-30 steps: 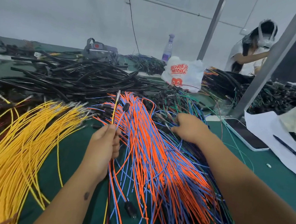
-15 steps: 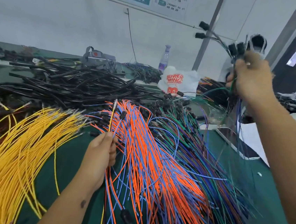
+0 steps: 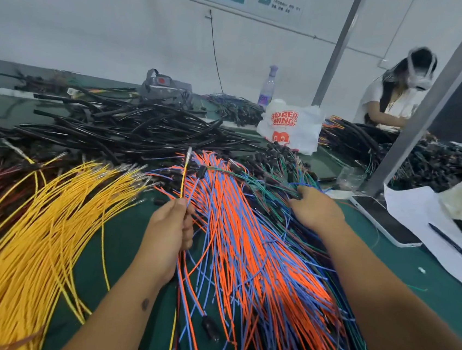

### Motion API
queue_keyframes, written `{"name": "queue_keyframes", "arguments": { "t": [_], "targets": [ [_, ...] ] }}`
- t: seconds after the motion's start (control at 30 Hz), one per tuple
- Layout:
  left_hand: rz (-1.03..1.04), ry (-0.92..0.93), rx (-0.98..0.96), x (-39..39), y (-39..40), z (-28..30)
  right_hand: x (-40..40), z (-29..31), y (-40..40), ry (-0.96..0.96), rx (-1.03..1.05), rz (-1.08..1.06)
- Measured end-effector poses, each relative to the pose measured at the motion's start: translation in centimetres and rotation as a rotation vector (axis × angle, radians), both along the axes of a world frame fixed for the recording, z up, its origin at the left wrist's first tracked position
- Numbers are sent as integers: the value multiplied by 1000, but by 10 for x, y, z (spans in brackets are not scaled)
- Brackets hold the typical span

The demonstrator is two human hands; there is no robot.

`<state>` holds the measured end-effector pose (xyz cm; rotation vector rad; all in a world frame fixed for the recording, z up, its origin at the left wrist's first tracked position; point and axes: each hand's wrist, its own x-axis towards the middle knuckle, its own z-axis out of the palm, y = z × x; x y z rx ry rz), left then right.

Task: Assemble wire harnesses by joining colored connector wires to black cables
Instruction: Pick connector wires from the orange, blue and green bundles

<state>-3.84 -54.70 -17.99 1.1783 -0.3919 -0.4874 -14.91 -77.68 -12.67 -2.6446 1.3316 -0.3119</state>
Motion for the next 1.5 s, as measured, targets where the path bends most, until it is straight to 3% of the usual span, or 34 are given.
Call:
{"name": "queue_keyframes", "arguments": {
  "t": [0.13, 0.17, 0.23, 0.33, 0.43, 0.63, 0.93, 1.0, 1.13, 1.2, 1.37, 1.5],
  "targets": [
    [1, 9, 9, 0, 0, 0, 0, -3, 17, -434, -184, 140],
    [0, 7, 7, 1, -1, 0, 3, -3, 22, -463, -184, 216],
    [1, 4, 8, 0, 0, -1, 12, -9, 31, -363, -143, 325],
    [3, 1, 13, 0, 1, 0, 24, -23, 35, -110, -52, 297],
    [2, -3, 18, -1, 1, 1, 26, -25, 36, -159, -56, 244],
    [-11, 17, -1, 1, 2, 1, 17, 35, 28, -647, 141, 185],
    [7, 85, -26, 2, 0, 2, 2, 156, 50, -1283, -6, 238],
    [6, 117, -42, 3, 1, 3, 11, 158, 56, -1225, -40, 219],
    [7, 237, -142, 6, 2, 4, 46, 106, 63, -693, 108, 188],
    [8, 331, -224, 8, 3, 3, 52, 66, 68, -515, 115, 156],
    [-30, 524, -407, 17, 6, -1, 51, 6, 79, -305, 156, 167],
    [-27, 543, -395, 19, 4, -1, 48, 1, 81, -259, -9, 241]
  ]
}}
